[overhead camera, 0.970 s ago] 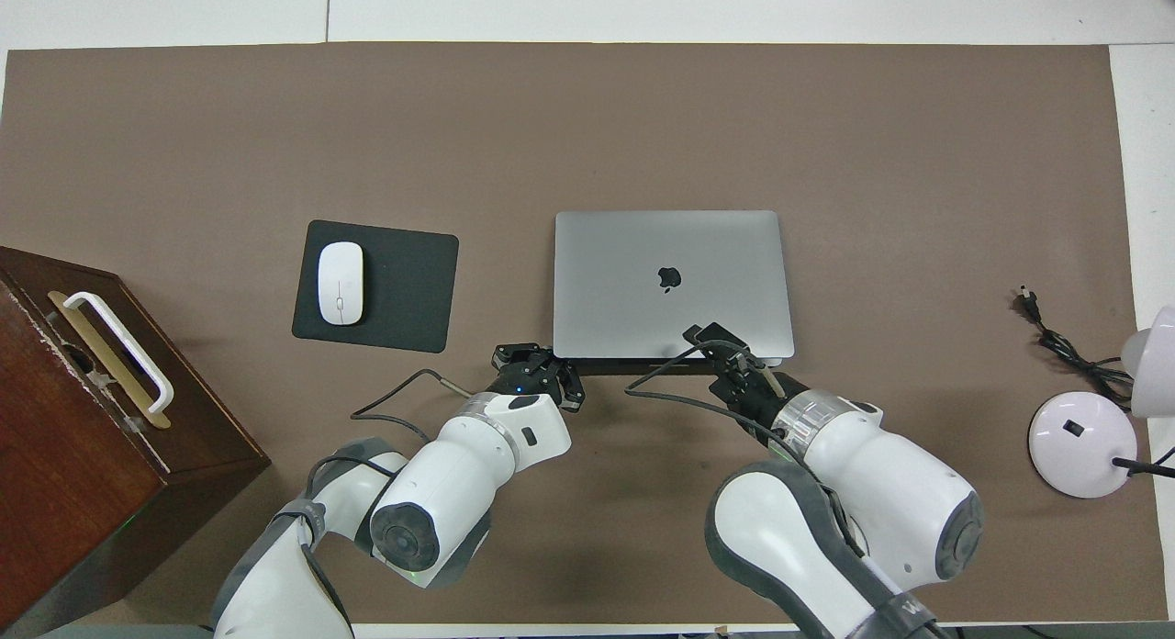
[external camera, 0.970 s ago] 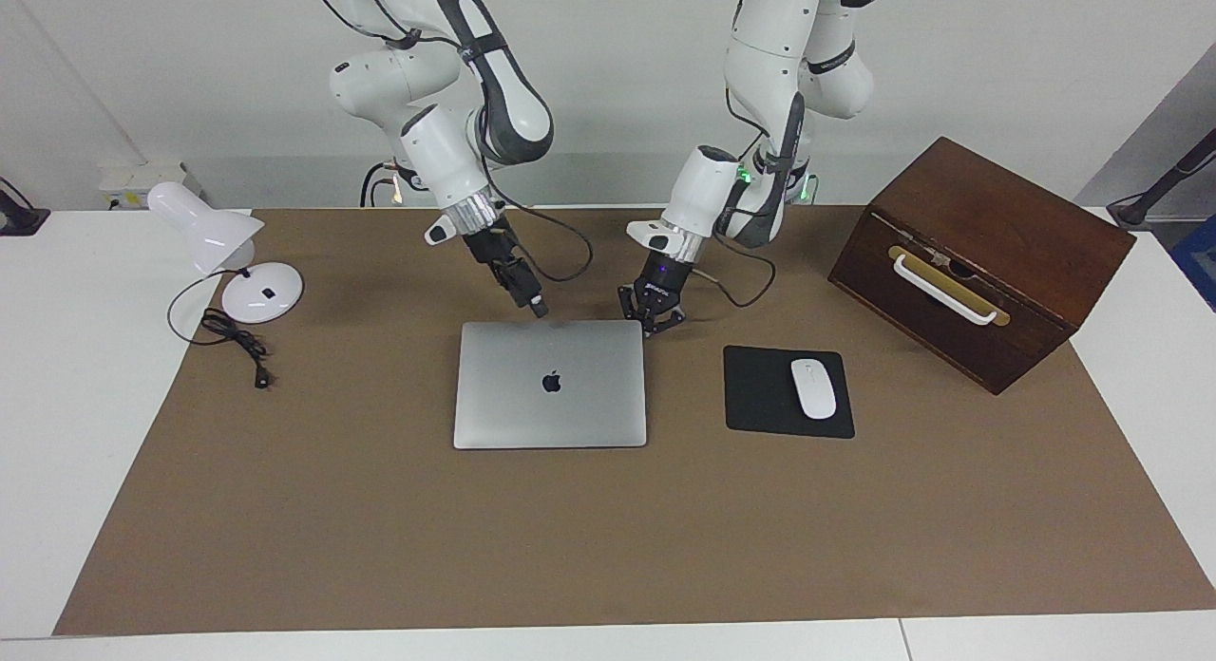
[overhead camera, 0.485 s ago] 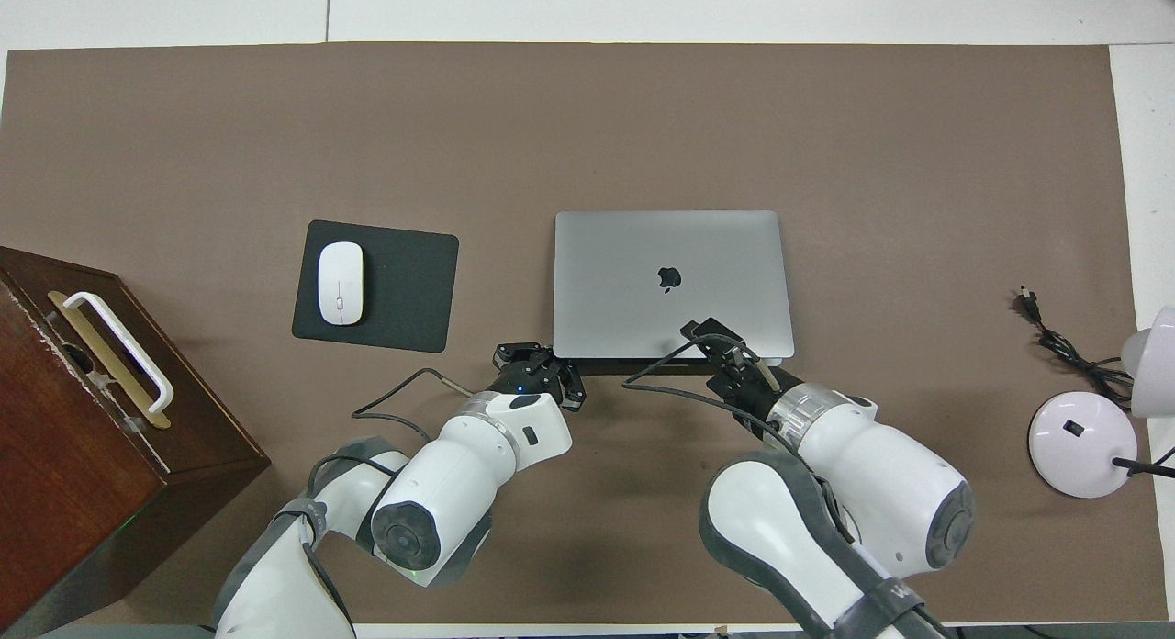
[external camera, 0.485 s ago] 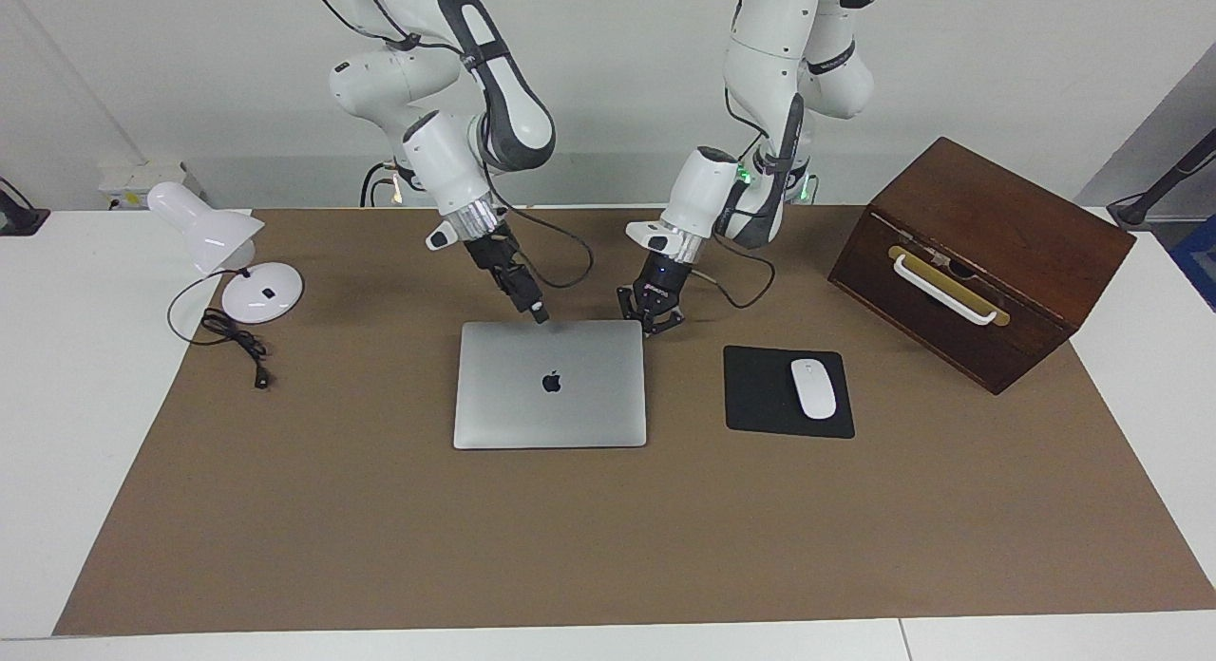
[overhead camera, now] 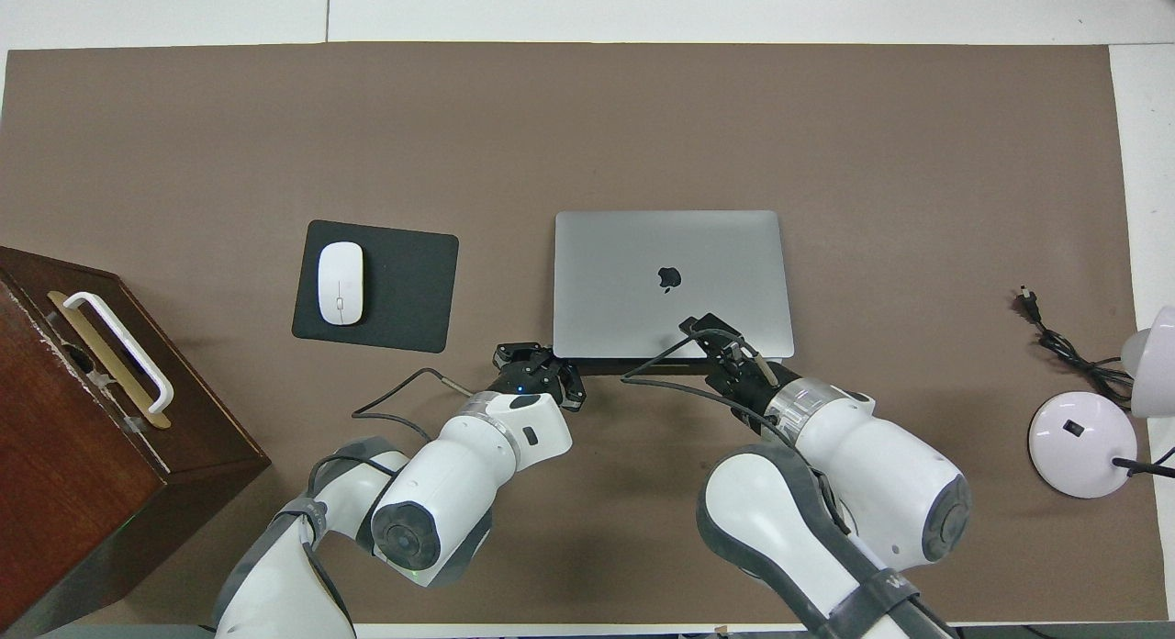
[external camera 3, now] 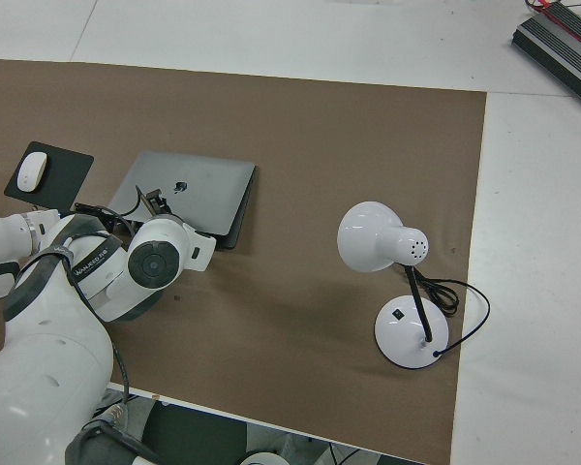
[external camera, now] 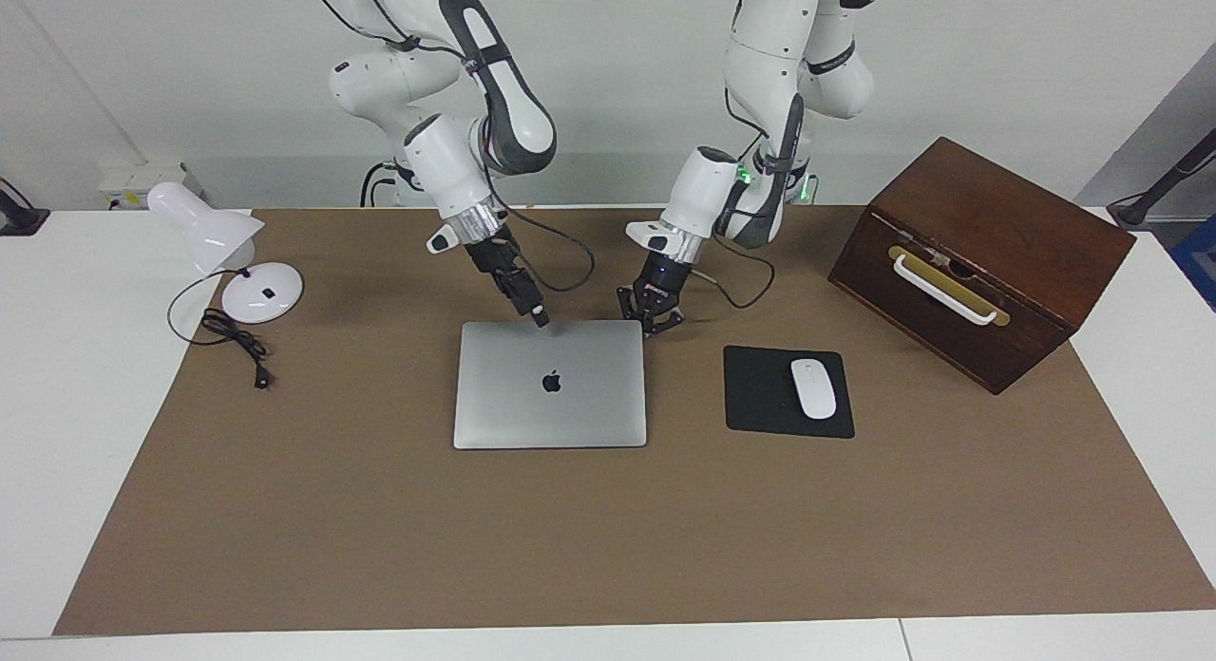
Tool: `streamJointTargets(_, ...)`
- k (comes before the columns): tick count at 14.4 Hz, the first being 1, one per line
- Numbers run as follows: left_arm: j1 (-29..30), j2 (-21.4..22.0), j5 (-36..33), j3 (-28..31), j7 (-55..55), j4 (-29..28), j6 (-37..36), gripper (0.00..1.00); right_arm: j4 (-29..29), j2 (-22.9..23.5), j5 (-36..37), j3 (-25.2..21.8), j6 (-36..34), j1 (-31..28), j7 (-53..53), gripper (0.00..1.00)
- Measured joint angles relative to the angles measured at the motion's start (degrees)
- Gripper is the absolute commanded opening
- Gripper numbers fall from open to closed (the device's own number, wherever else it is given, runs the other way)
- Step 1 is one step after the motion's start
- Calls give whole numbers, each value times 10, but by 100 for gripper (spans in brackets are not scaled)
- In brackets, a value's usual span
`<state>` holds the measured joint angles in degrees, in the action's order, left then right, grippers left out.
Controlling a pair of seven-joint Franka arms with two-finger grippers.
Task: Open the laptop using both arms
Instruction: 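Pin the laptop base with the left gripper while the right gripper grips the lid, then lift the laptop lid upward with the right gripper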
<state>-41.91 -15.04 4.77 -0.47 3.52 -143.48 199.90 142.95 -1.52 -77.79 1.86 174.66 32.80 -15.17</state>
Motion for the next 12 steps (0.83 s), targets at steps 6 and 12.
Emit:
streamJointTargets(6,0,0,0,0,-1,0,0,0,-18,16,0,0,0,0,0,100)
streamJointTargets(12,0,0,0,0,-2,0,1,0,-27,19,0,0,0,0,0,100)
